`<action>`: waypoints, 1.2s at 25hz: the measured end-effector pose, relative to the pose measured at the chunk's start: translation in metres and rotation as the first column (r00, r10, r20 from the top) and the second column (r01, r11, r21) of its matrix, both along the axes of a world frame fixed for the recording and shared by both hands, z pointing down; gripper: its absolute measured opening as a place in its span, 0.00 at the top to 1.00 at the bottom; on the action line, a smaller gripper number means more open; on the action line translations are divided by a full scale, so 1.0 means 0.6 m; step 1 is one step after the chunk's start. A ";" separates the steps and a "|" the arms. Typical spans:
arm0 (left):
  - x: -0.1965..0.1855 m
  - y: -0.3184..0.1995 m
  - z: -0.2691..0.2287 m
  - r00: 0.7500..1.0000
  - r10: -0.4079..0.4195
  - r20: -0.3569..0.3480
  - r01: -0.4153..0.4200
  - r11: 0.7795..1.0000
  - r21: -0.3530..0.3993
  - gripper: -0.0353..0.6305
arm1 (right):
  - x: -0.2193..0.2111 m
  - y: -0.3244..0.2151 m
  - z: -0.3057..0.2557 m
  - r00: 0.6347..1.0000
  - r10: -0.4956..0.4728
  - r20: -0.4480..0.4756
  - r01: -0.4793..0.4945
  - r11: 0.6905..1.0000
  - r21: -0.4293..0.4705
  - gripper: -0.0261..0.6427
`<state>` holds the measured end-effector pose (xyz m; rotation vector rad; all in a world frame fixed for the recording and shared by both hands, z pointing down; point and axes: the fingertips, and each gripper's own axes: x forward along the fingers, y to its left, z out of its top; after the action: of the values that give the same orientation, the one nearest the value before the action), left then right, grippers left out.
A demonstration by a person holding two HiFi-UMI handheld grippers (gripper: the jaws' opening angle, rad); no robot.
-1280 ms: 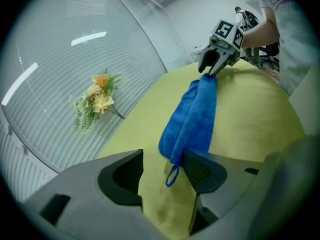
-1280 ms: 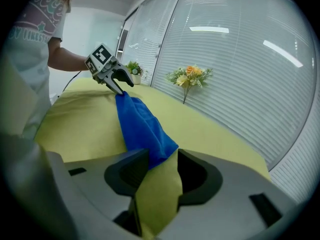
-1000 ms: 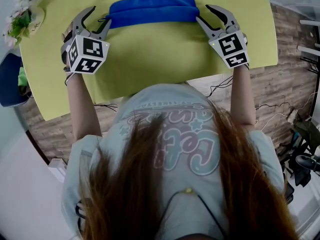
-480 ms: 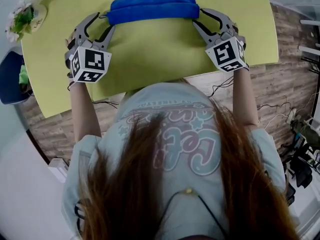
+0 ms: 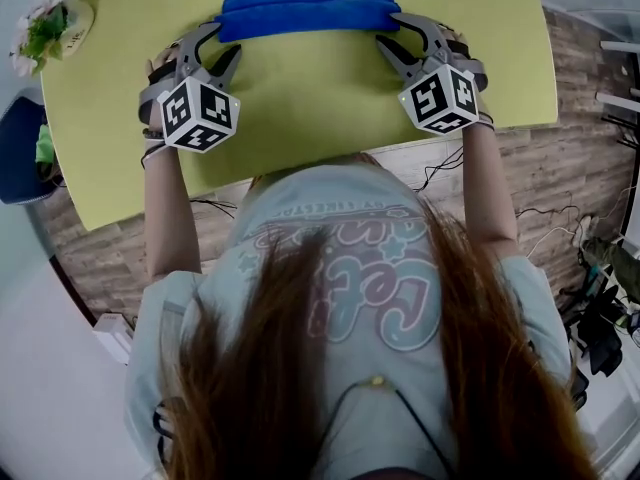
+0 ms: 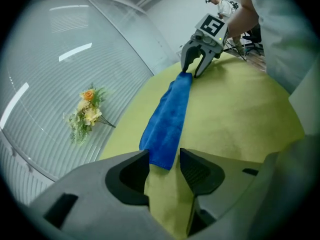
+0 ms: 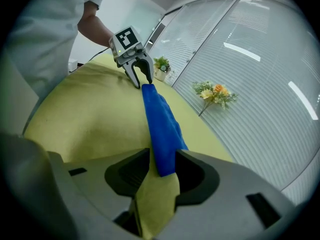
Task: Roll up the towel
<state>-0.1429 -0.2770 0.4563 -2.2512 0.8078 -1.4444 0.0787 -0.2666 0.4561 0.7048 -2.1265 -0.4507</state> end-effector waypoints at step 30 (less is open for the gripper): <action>0.021 0.056 -0.018 0.991 -0.029 -0.128 0.008 0.987 -0.162 0.90 | 0.023 0.048 -0.019 0.995 0.015 0.094 -0.007 0.997 -0.081 0.92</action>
<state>-0.1300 -0.2434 0.4455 -2.4870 0.7776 -1.4307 0.0923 -0.2380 0.4445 0.7036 -2.2156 -0.3293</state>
